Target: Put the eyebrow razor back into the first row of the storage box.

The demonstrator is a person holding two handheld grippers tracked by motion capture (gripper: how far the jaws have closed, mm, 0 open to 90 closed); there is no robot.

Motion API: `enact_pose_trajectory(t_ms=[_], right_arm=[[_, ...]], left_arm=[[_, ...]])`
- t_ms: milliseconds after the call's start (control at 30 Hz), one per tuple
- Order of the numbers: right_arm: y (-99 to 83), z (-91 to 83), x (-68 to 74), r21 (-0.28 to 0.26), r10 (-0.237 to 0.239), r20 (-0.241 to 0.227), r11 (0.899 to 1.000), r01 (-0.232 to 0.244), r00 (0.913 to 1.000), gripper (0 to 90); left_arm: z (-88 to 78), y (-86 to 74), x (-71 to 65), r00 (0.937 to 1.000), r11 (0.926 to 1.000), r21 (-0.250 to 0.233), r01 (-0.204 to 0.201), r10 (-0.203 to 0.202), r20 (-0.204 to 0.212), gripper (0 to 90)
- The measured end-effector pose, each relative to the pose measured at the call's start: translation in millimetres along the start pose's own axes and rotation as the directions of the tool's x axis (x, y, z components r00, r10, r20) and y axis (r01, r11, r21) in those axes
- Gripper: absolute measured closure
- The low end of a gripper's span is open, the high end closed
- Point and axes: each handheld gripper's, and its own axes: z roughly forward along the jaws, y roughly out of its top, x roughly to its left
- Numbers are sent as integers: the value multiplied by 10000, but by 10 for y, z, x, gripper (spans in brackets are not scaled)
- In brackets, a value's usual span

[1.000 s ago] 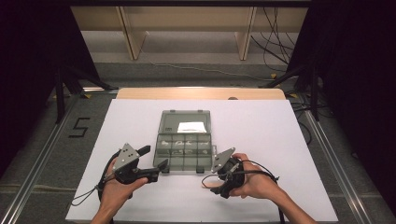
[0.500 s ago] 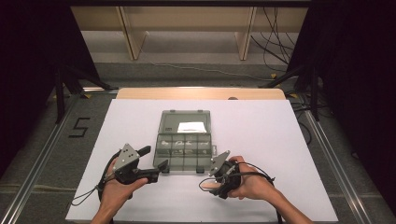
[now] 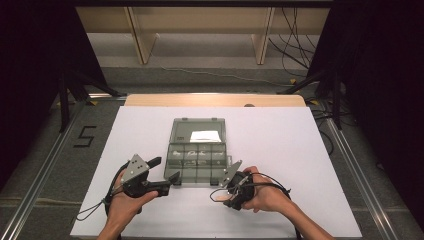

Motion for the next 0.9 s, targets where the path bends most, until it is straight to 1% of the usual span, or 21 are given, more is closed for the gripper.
enact_pose_trajectory(t_ms=[100,200,300,367,400,433,533,700,733,767,800,833,867,900], right_arm=[[6,10,-5,75,-3,-121,10000,4,9999,474],[10,26,-3,127,-73,-91,9999,75,9999,490],[10,46,3,167,-35,-183,9999,38,9998,504],[12,56,4,159,-91,-171,9998,94,9998,512],[18,61,3,169,-150,-195,9997,153,9997,532],[22,63,7,239,-130,-124,9996,133,9998,540],[22,71,3,288,-137,-293,9995,146,9995,561],[25,68,-4,363,-84,-180,9993,91,9998,591],[26,69,-3,369,-75,-156,9993,81,9998,595],[26,71,-2,370,-79,-132,9993,84,9999,597],[28,72,-3,359,-94,-170,9993,100,9998,602],[29,71,-1,379,-96,-144,9992,102,9998,606],[27,75,-21,287,-296,-267,9991,304,9992,612],[32,69,8,428,3,-207,9991,6,9998,621]], left_arm=[[-2,-2,10,10000,10000,18,-5,5,-22,180],[-5,0,12,10000,10000,-2,20,-20,3,180],[-2,-2,6,10000,10000,-1,31,-31,11,180],[-2,-2,5,10000,10000,-1,34,-34,13,180],[-1,-2,7,10000,10000,0,30,-30,10,181],[-2,-2,8,10000,10000,-1,34,-34,3,180],[-5,-2,10,10000,10000,5,10,-10,14,180],[1,-5,-1,10000,10000,21,65,-65,19,181],[5,-7,0,9999,10000,-12,74,-74,80,181],[3,-6,-3,10000,10000,8,79,-79,37,181],[-9,-4,8,9999,9998,158,-93,92,55,180],[-11,-3,9,9999,9998,178,-106,105,51,181],[-7,-5,10,9999,9999,141,-89,87,89,180],[-7,-5,10,9999,9999,141,-89,87,89,180]])
